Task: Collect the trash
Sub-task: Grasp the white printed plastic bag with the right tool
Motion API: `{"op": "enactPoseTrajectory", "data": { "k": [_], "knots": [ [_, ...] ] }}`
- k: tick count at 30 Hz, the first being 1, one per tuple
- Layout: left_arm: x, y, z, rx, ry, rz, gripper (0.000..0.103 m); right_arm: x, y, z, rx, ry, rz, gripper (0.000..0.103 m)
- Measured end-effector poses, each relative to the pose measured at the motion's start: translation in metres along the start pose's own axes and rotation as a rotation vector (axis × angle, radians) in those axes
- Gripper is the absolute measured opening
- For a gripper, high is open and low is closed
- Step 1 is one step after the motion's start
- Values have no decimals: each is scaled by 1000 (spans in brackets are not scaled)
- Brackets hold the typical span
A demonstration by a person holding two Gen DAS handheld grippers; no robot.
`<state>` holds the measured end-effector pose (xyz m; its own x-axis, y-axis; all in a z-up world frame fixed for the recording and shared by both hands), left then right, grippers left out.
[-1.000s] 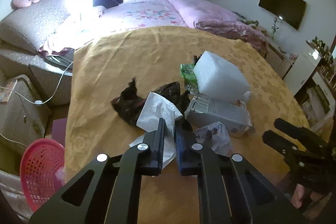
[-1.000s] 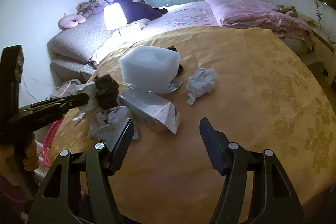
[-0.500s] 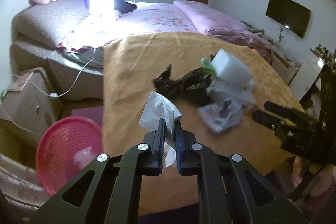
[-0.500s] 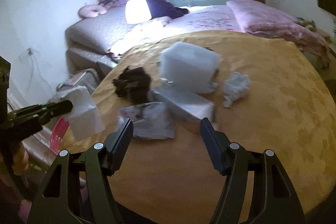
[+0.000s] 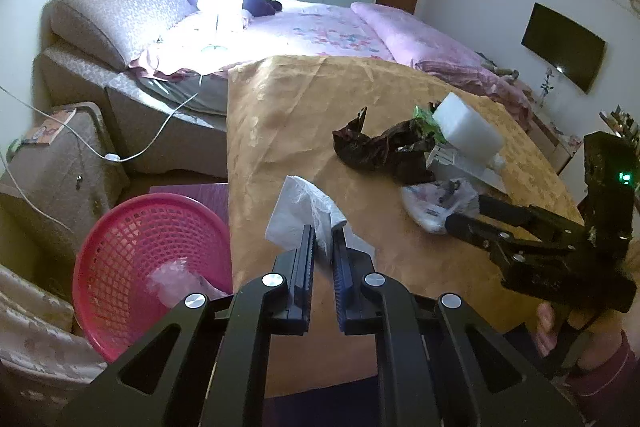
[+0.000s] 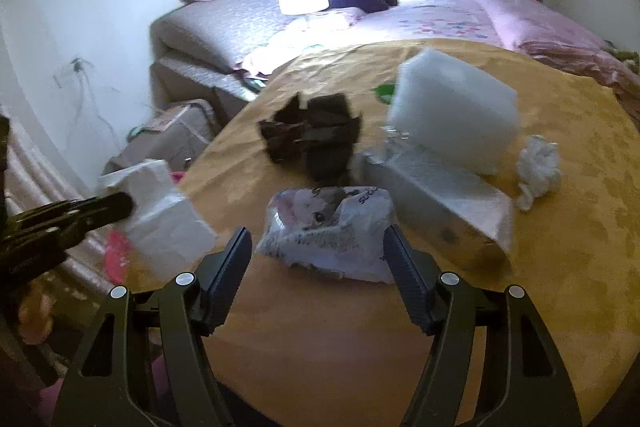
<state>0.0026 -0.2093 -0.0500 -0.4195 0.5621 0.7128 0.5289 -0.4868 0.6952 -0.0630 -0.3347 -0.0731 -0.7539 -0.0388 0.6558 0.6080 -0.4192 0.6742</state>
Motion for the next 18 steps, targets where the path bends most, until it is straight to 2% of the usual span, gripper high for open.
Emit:
{"op": "enactPoseTrajectory", "data": {
  "k": [4,7,11,14,18],
  "knots": [
    [-2,-1,0,3,0,6,8,5,-1,8,12,19,-6,66],
    [-2,-2,0,3,-1,6,8,9,4,7,40,-32,-39,66],
    [-2,-2,1,2,-1,9,8,4,13,3,48,-67,-67,77],
    [-2,-1,1,5,-2,10,8,-7,16,3,63,-65,-55,82],
    [-2,-1,3,10,-1,12,8,-16,12,10,82,-34,-11,83]
  ]
}}
Point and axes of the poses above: each gripper's, at about its wrist camera, not at the fingertips, and x roughly against the way its jaws point, z to its left, y to its top, the point moved 9 cm from there along -x, roughly the way its jaws point, and after that the axes turned 4 degrees about -x, right-handed, at the moved point
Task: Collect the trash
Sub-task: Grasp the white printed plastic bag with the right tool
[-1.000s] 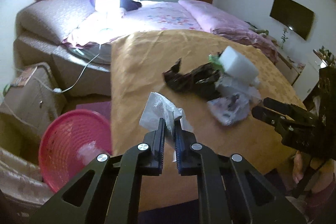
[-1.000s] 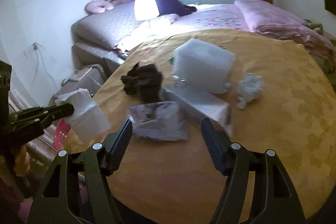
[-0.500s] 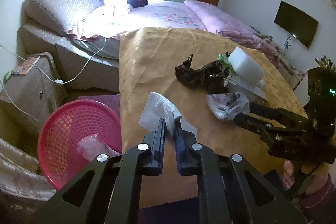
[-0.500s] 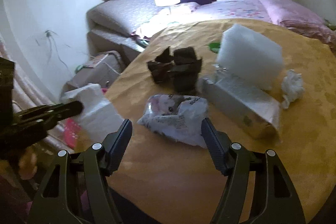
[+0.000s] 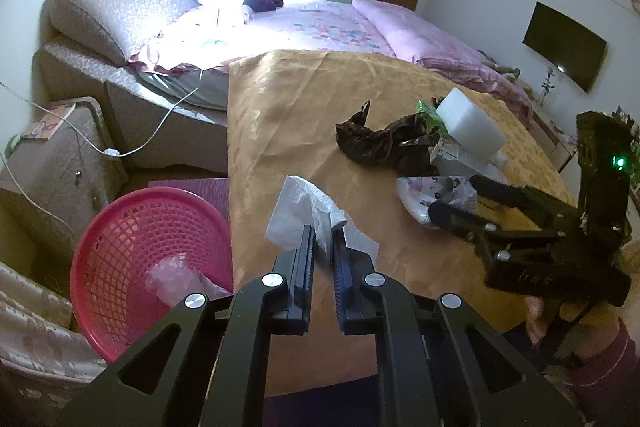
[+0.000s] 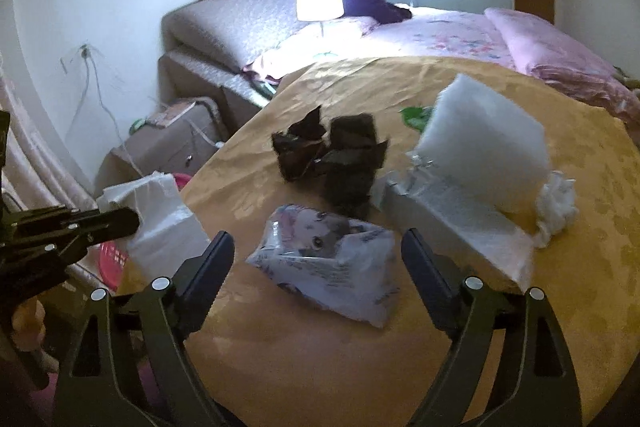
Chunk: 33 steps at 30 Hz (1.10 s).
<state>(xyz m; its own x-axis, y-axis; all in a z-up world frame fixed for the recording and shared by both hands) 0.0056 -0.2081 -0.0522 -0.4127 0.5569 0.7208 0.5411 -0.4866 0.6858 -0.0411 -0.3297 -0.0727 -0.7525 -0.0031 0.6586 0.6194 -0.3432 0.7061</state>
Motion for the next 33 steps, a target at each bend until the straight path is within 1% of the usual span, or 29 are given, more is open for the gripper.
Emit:
{"op": "enactPoseTrajectory", "data": {
  "k": [9,10,16,20,22,23,24,33],
  "knots": [
    [-1,-2,2,7,4,1,8,18,-20,28,23,132,60,83],
    [-1,-2,2,7,5,1,8,19,-20,29,30,131,58,83],
    [-1,-2,4,7,8,2,8,6,-11,19,68,56,32,81],
    [-2,-3,7,13,12,3,8,-7,-14,25,134,39,47,71],
    [-3,-3,9,16,14,7,8,-10,-15,26,150,28,50,63],
    [-3,-3,9,18,14,9,8,-11,-16,26,157,19,48,57],
    [-3,-4,9,19,15,9,8,-13,-15,27,159,19,47,54],
    [-2,-2,10,24,11,5,8,-10,-15,27,150,15,50,42]
  ]
}}
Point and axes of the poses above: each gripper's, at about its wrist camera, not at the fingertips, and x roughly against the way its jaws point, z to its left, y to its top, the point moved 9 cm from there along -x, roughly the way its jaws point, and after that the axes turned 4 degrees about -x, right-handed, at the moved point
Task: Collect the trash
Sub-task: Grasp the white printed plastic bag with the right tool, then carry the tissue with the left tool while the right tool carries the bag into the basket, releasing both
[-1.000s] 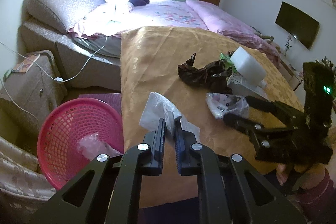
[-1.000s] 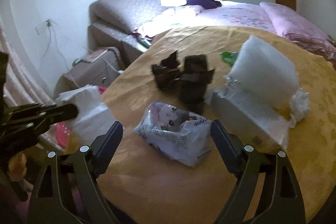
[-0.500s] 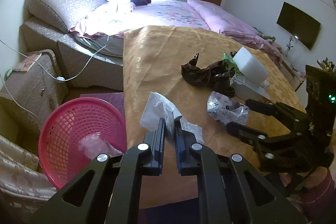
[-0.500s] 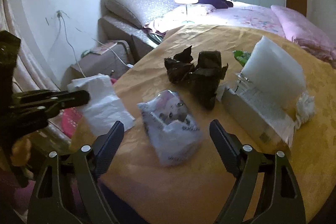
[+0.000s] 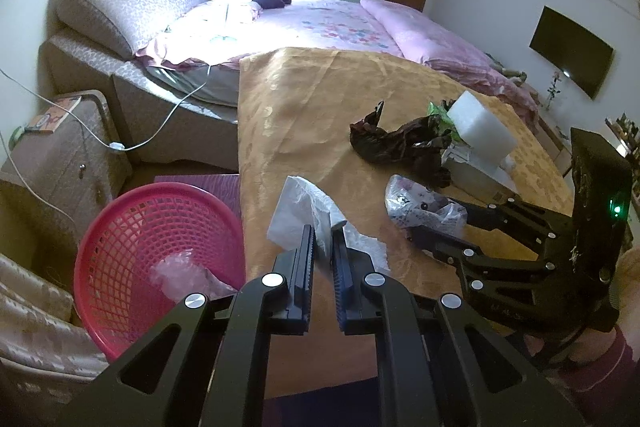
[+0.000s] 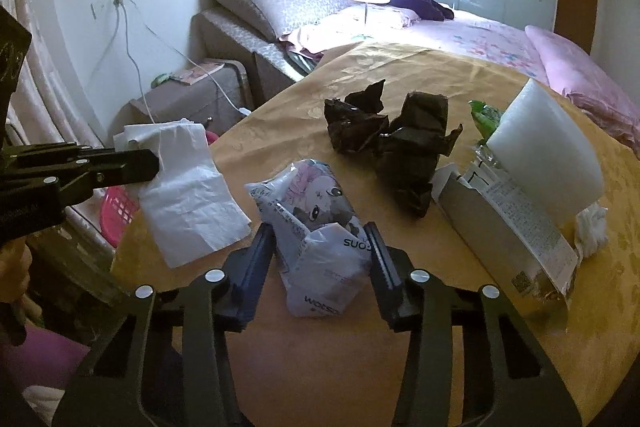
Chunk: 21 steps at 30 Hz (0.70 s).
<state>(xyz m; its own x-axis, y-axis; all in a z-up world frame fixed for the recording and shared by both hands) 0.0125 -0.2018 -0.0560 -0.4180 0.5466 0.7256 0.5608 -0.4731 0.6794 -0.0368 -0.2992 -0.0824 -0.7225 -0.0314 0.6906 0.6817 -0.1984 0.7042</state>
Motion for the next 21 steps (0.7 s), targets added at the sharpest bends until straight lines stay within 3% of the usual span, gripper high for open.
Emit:
{"op": "enactPoseTrajectory", "data": {
  "k": [21],
  "knots": [
    [45,24,14,27,32,-99,8,27,27,7,-48,16,-67,39]
  ]
}}
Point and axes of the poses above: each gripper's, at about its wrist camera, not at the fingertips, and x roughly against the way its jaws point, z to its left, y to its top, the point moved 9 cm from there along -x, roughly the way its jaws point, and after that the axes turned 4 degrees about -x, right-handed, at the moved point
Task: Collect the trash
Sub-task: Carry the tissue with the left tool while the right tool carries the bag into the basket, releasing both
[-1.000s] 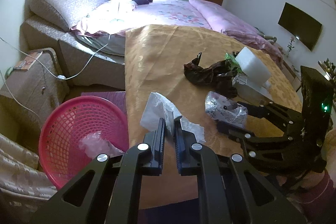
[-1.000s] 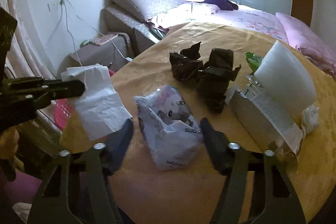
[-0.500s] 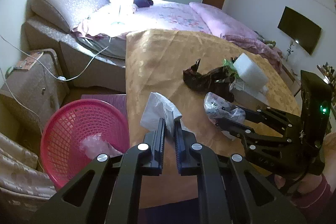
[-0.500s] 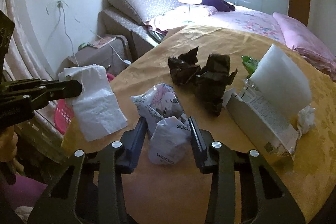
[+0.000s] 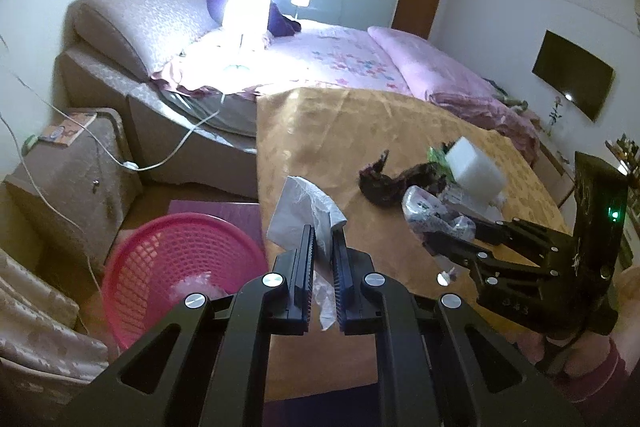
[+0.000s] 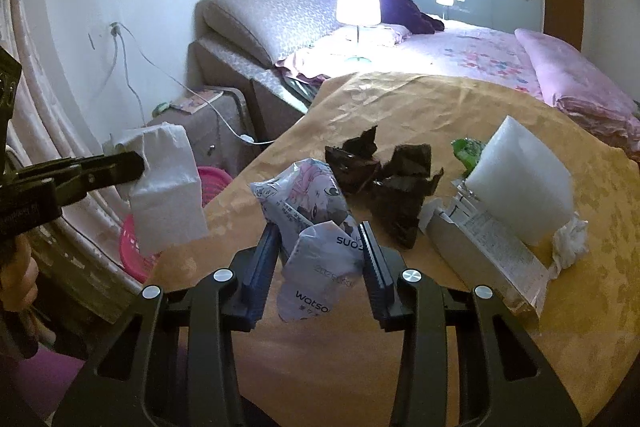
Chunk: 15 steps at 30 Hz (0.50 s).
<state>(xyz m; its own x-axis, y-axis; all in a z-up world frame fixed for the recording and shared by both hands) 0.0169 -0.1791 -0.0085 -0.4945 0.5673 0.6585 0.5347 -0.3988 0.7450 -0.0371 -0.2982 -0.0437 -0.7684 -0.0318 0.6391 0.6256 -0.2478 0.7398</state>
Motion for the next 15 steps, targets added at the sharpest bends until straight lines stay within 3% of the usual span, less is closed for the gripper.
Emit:
{"op": "enactPoseTrajectory", "data": {
  "k": [15],
  "knots": [
    [16,-7,64,90,104,-6,8,-17,11,34,1,64,33,39]
  ]
}}
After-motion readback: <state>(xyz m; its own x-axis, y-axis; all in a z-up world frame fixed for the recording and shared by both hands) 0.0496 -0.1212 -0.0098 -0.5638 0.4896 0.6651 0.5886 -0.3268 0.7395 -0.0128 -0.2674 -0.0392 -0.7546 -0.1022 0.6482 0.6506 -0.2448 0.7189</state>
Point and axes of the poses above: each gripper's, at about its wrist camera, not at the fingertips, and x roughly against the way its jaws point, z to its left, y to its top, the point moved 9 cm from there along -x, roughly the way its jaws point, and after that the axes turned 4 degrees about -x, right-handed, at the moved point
